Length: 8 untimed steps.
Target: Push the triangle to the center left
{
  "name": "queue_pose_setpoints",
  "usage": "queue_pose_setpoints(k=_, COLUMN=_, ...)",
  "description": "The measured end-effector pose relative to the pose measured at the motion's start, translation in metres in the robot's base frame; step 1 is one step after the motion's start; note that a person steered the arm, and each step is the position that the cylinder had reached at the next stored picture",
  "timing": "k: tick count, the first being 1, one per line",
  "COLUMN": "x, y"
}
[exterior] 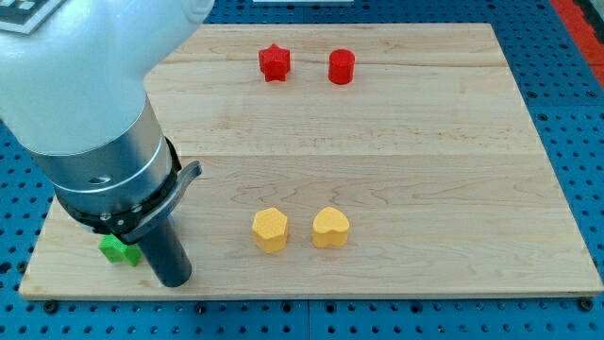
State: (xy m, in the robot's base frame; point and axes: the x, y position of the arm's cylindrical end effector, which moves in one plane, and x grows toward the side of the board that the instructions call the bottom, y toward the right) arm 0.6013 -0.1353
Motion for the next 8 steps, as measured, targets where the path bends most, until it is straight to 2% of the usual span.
queue_pose_setpoints(k=2, x=-0.096, y=-0.033)
queue_pose_setpoints(k=4, x=-0.167, y=-0.053)
queue_pose_setpoints(k=5, x=-0.227, y=-0.061)
queue_pose_setpoints(k=6, x=-0.229, y=-0.077)
queue_pose_setpoints(k=7, x=-0.245, y=-0.031)
queue_pose_setpoints(k=8, x=-0.286, y=-0.073)
